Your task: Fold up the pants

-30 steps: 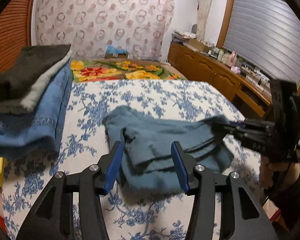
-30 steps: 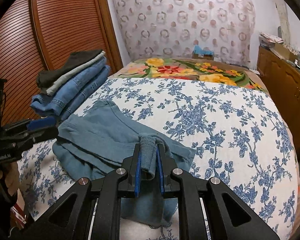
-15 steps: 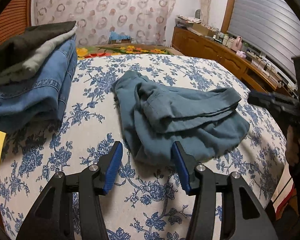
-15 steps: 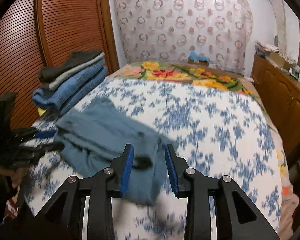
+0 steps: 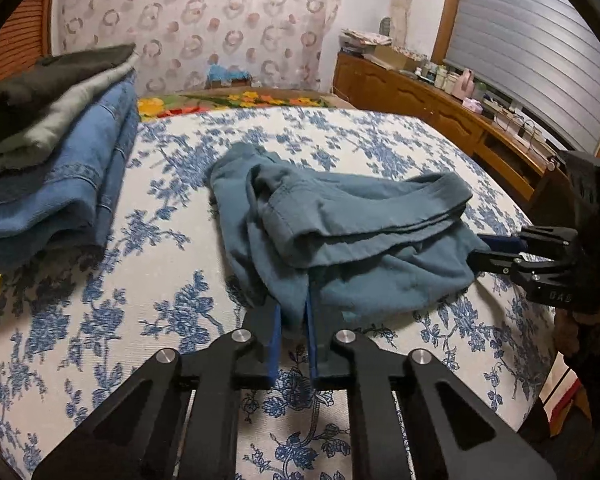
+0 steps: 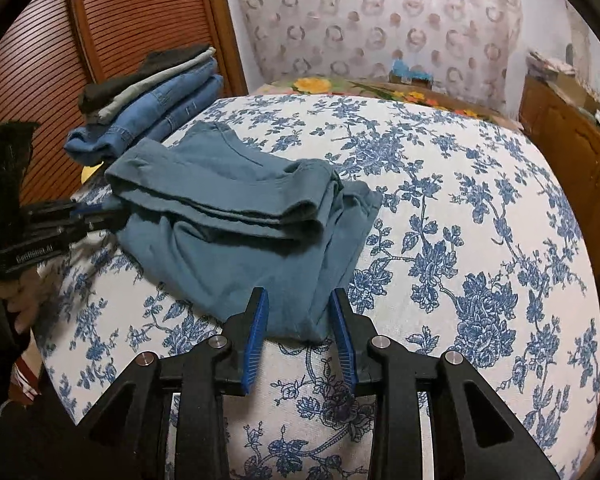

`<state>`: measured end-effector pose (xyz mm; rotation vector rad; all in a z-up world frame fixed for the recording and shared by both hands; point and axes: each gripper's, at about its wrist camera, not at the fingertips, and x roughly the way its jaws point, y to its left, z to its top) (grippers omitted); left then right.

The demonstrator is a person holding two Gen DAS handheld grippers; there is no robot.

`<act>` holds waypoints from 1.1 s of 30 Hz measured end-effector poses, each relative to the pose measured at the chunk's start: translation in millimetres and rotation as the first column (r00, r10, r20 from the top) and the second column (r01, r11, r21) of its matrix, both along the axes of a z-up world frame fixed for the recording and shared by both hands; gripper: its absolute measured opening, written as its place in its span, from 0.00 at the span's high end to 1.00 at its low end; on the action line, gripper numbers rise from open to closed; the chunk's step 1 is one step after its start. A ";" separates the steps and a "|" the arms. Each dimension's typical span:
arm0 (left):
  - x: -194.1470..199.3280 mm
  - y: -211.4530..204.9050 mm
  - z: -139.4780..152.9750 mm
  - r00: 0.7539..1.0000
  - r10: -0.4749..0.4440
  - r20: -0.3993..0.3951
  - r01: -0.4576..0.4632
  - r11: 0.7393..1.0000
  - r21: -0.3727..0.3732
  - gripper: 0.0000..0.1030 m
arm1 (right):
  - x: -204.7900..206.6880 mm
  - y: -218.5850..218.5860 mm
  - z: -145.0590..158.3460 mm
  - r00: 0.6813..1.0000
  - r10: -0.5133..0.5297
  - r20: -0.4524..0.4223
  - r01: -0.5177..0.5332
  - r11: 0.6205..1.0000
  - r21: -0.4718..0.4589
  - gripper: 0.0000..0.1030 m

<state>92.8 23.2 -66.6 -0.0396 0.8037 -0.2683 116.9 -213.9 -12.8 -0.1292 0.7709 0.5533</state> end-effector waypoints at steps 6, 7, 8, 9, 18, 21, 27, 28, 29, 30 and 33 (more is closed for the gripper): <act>-25.0 2.2 9.1 0.999 -0.016 0.028 0.017 1.000 -0.017 0.90 | -8.5 -5.7 7.4 0.999 0.037 0.016 -0.037 0.999 -0.008 0.93; -31.2 1.7 10.7 0.999 -0.023 0.033 0.023 1.000 -0.019 0.90 | -12.3 -7.4 9.1 0.999 0.042 0.018 -0.041 0.999 -0.005 0.93; -39.5 0.5 12.5 0.999 -0.031 0.034 0.031 0.999 -0.018 0.90 | -17.7 -9.0 10.7 0.999 0.048 0.021 -0.048 0.999 0.002 0.93; -44.4 0.1 13.2 0.999 -0.034 0.033 0.034 0.999 -0.018 0.90 | -22.7 -10.7 12.1 0.998 0.053 0.022 -0.054 0.999 0.006 0.93; -89.2 -4.3 24.4 0.995 -0.070 0.070 0.071 0.997 -0.006 0.90 | -62.5 -27.1 20.8 0.996 0.088 0.034 -0.090 0.995 0.047 0.93; -96.1 -4.6 22.6 0.996 -0.072 0.061 0.073 0.997 -0.003 0.90 | -73.5 -28.5 21.7 0.995 0.096 0.037 -0.098 0.994 0.047 0.93; -95.1 -0.9 8.3 0.998 -0.051 0.023 0.051 0.999 0.008 0.86 | -83.2 -27.9 14.7 0.994 0.108 0.026 -0.109 0.993 0.035 0.93; -96.0 0.6 7.1 0.999 -0.044 0.022 0.044 0.999 0.008 0.85 | -85.0 -26.5 14.1 0.994 0.108 0.026 -0.109 0.994 0.032 0.93; -95.4 2.0 6.3 0.999 -0.033 0.021 0.033 0.999 0.012 0.81 | -86.2 -25.4 13.5 0.993 0.111 0.033 -0.112 0.993 0.025 0.93; -95.1 3.0 6.3 0.999 -0.024 0.023 0.024 1.000 0.017 0.74 | -87.4 -23.0 14.0 0.993 0.112 0.040 -0.113 0.993 0.019 0.93; -97.4 6.4 9.9 0.999 -0.006 0.048 0.005 1.000 0.024 0.57 | -87.3 -21.6 14.3 0.993 0.107 0.040 -0.108 0.994 0.019 0.88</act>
